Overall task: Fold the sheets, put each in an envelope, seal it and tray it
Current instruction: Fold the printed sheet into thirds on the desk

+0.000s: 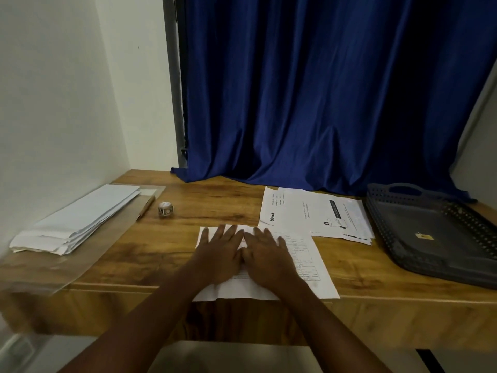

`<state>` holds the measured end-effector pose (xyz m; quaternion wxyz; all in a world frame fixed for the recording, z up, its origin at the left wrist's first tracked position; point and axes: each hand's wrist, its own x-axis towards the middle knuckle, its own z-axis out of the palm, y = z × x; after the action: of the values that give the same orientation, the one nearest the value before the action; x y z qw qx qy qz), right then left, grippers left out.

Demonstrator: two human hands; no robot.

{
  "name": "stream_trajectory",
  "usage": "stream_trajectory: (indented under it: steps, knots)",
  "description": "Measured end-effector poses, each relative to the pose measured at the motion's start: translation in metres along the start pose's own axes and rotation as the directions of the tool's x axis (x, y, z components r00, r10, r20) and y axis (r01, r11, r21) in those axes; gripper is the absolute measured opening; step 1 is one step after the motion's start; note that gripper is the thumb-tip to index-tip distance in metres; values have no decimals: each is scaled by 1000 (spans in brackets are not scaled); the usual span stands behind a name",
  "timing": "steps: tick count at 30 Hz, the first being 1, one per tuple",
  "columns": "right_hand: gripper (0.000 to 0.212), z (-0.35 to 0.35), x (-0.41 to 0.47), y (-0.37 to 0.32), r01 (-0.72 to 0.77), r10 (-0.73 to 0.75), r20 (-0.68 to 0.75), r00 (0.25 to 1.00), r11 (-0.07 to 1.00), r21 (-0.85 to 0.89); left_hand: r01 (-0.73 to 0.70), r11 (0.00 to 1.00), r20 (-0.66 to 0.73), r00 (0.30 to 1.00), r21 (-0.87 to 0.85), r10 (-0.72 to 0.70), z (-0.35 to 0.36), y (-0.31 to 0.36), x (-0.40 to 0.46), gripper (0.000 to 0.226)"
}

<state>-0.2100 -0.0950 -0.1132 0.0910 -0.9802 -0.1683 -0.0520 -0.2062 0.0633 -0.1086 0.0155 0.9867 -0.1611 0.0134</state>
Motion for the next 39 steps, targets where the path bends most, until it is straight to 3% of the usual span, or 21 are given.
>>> stream_trajectory:
  steps: [5, 13, 19, 27, 32, 39]
  knots:
    - [67, 8, -1, 25, -27, 28, 51, 998, 1000, -11, 7, 1000, -8, 1000, -20, -7, 14, -20, -7, 92]
    - [86, -5, -19, 83, -240, 242, 67, 968, 970, -44, 44, 998, 9, 999, -47, -44, 13, -41, -16, 74]
    - [111, -5, -27, 98, -484, 484, -13, 875, 875, 4, 48, 997, 17, 999, -56, -47, 12, -40, -17, 78]
    - [87, -5, -35, 100, -392, 395, -111, 912, 919, 45, 44, 998, 28, 999, -50, -43, 14, -42, -17, 87]
    - [97, -5, -34, 100, -440, 443, -116, 889, 896, 53, 51, 998, 24, 998, -48, -50, 13, -40, -18, 95]
    - [87, -6, -35, 100, -366, 372, -109, 922, 928, 71, 52, 998, 38, 998, -30, -50, 13, -40, -18, 82]
